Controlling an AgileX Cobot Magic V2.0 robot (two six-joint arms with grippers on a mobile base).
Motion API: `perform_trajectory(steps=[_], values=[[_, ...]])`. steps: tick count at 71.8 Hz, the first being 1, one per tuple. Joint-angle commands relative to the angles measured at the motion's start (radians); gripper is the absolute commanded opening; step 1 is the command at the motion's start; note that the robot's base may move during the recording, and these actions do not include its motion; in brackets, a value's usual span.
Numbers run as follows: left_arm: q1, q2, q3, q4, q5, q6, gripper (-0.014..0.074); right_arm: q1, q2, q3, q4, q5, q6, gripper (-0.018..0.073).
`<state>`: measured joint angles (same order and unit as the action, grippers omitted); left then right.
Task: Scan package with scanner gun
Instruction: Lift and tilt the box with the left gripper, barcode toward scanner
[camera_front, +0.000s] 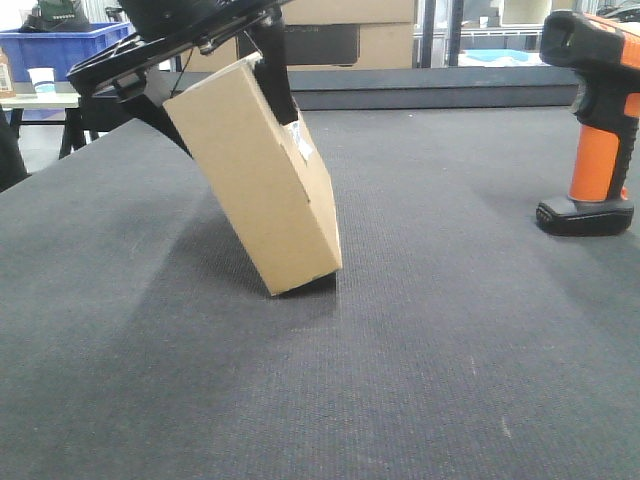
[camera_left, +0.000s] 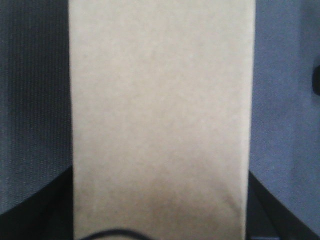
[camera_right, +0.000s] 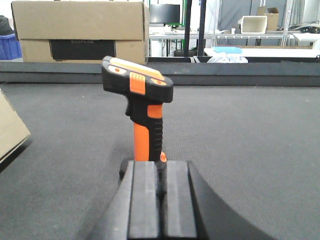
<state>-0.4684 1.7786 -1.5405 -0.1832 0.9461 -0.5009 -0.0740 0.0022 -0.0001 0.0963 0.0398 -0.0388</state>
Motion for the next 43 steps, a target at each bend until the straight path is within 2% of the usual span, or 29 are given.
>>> perform_trajectory(steps=[1,6,19,43], values=[[-0.003,-0.035,-0.001,-0.015,-0.022,0.000,-0.0111,-0.002,-0.002,0.000,-0.002,-0.086,-0.004,-0.0162],[-0.003,-0.048,-0.001,-0.015,-0.022,0.002,-0.0111,0.000,-0.002,0.000,-0.002,-0.077,-0.004,-0.0162],[-0.003,-0.052,-0.001,-0.015,-0.022,0.024,-0.0111,0.000,0.038,-0.148,-0.002,0.115,-0.004,-0.0162],[-0.003,-0.052,-0.001,-0.018,-0.014,0.030,-0.0111,0.000,0.449,-0.373,-0.002,0.101,-0.004,-0.0162]])
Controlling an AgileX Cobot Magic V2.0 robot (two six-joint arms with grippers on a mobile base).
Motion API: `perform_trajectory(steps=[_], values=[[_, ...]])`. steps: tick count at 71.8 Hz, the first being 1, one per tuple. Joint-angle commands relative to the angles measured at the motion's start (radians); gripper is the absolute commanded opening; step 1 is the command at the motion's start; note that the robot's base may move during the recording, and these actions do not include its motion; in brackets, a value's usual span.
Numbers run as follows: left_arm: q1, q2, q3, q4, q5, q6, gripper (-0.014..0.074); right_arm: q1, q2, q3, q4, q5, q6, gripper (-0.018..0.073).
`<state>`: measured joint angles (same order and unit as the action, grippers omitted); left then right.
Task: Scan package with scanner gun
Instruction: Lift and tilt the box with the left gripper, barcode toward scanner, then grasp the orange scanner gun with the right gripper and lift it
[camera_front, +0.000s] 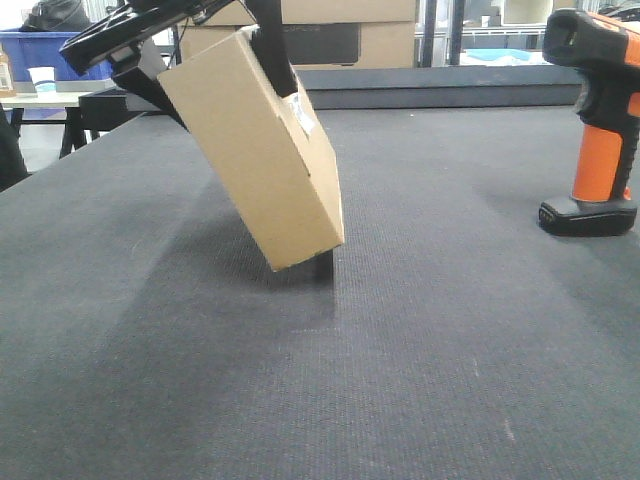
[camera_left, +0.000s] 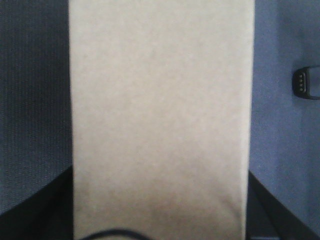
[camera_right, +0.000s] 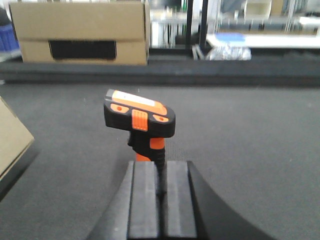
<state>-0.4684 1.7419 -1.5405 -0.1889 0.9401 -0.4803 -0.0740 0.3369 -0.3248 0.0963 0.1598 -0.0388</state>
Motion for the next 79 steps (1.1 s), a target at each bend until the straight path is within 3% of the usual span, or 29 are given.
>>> perform_trajectory(steps=[1,29,43,70,79], values=[[-0.003,-0.015,-0.001,-0.012,-0.008,0.010,-0.0111,0.000,0.136,-0.055,-0.002,-0.025,-0.004,-0.0162],[-0.003,-0.015,0.000,-0.010,-0.007,0.010,-0.0111,0.000,0.518,-0.075,-0.002,-0.310,-0.004,-0.0162],[-0.003,-0.015,0.000,-0.010,-0.007,0.010,-0.0111,0.000,0.685,-0.075,0.101,-0.491,0.055,-0.0162],[-0.003,-0.015,0.000,-0.008,-0.007,0.010,-0.0111,0.008,0.985,-0.075,0.099,-0.813,0.113,-0.0163],[-0.003,-0.015,0.000,-0.008,-0.009,0.010,-0.0111,0.008,1.060,-0.075,0.048,-0.895,0.162,-0.0163]])
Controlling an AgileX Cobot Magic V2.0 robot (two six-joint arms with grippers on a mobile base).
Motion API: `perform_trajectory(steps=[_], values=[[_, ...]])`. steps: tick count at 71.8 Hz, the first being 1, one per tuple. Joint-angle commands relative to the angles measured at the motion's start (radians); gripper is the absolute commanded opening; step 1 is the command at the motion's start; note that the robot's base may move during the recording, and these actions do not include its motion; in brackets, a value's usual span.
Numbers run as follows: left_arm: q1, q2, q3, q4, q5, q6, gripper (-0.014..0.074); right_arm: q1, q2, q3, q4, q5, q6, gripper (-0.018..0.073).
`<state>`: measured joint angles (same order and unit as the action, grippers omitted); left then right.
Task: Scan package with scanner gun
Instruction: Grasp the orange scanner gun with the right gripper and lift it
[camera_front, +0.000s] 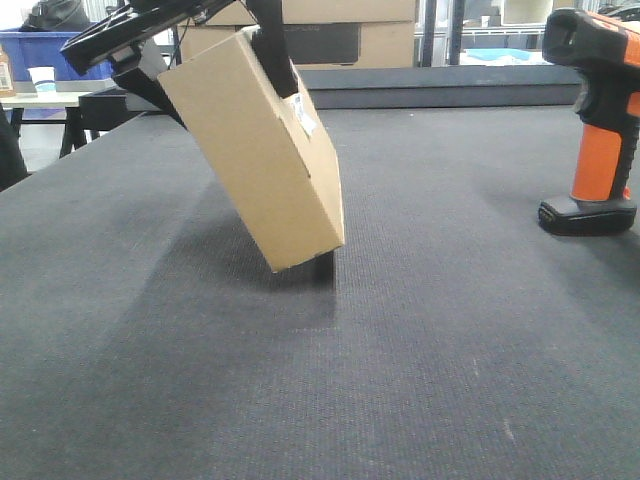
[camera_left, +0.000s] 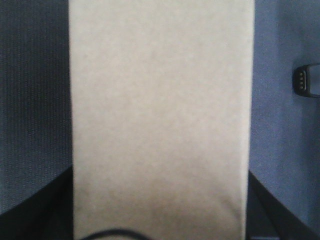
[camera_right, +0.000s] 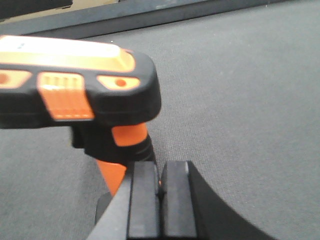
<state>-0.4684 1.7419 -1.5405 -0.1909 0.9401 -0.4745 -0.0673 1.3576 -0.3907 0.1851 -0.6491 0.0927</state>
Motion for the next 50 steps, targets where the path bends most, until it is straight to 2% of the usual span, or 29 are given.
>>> perform_trajectory(steps=[1,12,50], values=[[-0.003,-0.015,0.000,-0.006,-0.009,0.004,-0.0111,0.001,0.051,-0.009,-0.053,-0.093,0.034,-0.0163],[-0.003,-0.015,0.000,-0.006,-0.009,0.004,-0.0111,0.001,0.117,-0.009,-0.185,-0.197,0.109,-0.0163],[-0.003,-0.015,0.000,-0.006,-0.017,0.004,-0.0111,0.001,0.137,-0.009,-0.199,-0.255,0.109,-0.0151]])
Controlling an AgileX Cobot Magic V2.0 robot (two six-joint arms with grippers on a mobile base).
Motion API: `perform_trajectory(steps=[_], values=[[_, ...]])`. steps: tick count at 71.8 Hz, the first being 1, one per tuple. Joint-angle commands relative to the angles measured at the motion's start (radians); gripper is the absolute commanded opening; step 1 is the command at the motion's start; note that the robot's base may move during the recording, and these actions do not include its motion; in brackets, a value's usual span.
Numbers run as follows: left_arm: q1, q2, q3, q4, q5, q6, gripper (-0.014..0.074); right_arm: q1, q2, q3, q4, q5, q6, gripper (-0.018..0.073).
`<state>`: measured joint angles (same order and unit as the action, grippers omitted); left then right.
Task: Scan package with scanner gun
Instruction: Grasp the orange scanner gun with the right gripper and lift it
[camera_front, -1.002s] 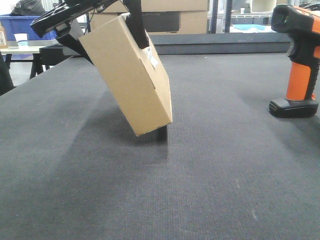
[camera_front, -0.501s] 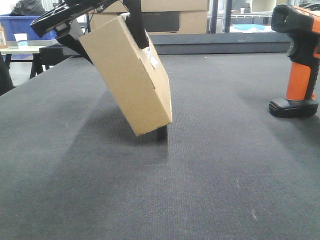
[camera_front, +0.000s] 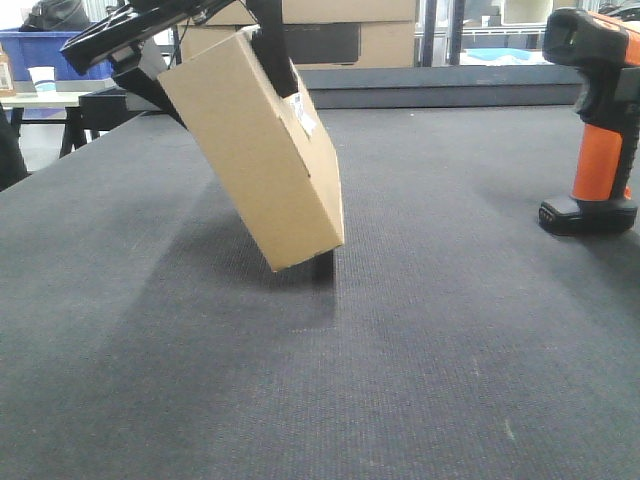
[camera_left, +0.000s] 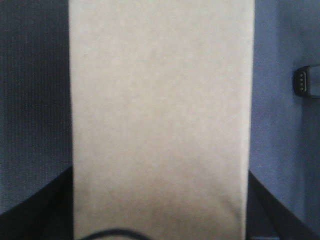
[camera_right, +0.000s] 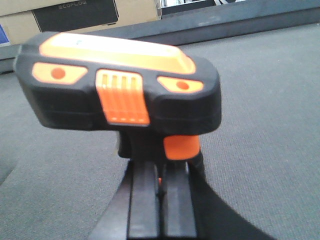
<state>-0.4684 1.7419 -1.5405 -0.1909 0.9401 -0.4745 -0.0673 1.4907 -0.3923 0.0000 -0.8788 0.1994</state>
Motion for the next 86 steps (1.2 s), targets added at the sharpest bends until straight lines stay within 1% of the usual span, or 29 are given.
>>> perform_trajectory(steps=[1,3,6,11,12,13,14,18,21,26,29,33,41,56,78,86], values=[[-0.003,-0.015,0.000,-0.006,-0.017,0.004,-0.0111,0.001,0.004,-0.007,-0.017,-0.026,0.002,-0.0141],[-0.003,-0.015,0.000,-0.006,-0.017,0.004,-0.0111,0.001,0.004,-0.007,-0.024,-0.026,0.002,-0.0121],[-0.003,-0.015,0.000,-0.006,-0.017,0.004,-0.0111,0.001,0.004,-0.007,-0.035,-0.026,0.002,-0.0061],[-0.003,-0.015,0.000,-0.006,-0.017,0.004,-0.0111,0.001,0.004,-0.007,-0.042,-0.017,0.002,0.0088],[-0.003,-0.015,0.000,-0.006,-0.017,0.004,-0.0111,0.001,0.004,-0.007,-0.042,-0.015,0.002,0.0104],[-0.003,-0.015,0.000,-0.006,-0.017,0.004,-0.0111,0.001,0.004,-0.007,-0.042,-0.012,0.002,0.0154],[-0.003,-0.015,0.000,-0.006,-0.017,0.004,-0.0111,0.001,0.004,-0.007,-0.042,-0.012,0.002,0.0170],[-0.003,-0.015,0.000,-0.006,-0.017,0.004,-0.0111,0.001,0.004,-0.007,-0.042,-0.010,0.002,0.0290],[-0.003,-0.015,0.000,-0.006,-0.017,0.004,-0.0111,0.001,0.004,-0.007,-0.042,-0.010,0.002,0.0363],[-0.003,-0.015,0.000,-0.006,-0.017,0.004,-0.0111,0.001,0.005,-0.007,-0.042,-0.024,0.002,0.0442],[-0.003,-0.015,0.000,-0.006,-0.016,0.006,-0.0111,0.001,0.006,-0.007,-0.042,-0.034,0.002,0.0474],[-0.003,-0.015,0.000,-0.006,-0.016,0.010,-0.0111,0.001,0.016,-0.007,-0.042,-0.051,0.002,0.0489],[-0.003,-0.015,0.000,-0.006,-0.016,0.010,-0.0111,0.001,0.061,-0.007,-0.042,-0.095,0.002,0.0487],[-0.003,-0.015,0.000,-0.006,-0.016,0.010,-0.0111,0.001,0.152,-0.007,-0.029,-0.267,0.039,0.0487],[-0.003,-0.015,0.000,-0.006,-0.016,0.010,-0.0111,0.007,0.212,-0.069,-0.011,-0.248,0.039,0.0487],[-0.003,-0.015,0.000,-0.006,-0.016,0.010,-0.0111,0.011,0.227,-0.096,-0.011,-0.211,0.039,0.0487]])
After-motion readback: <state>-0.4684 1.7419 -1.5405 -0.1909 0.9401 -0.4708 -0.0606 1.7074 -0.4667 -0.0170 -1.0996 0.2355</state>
